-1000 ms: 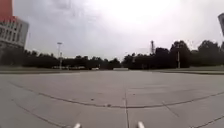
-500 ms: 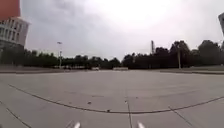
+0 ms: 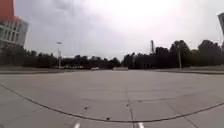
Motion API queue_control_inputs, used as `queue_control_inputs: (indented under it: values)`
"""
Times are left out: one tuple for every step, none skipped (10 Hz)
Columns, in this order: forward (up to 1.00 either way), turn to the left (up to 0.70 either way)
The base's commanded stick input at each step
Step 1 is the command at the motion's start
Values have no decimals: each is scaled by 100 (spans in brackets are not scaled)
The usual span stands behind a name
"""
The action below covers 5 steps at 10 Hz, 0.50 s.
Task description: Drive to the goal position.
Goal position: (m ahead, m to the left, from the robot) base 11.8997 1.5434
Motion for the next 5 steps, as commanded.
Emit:
queue_control_inputs:
  values:
    - [50, 0]
    - [50, 0]
    - [50, 0]
    - [50, 0]
    - [50, 0]
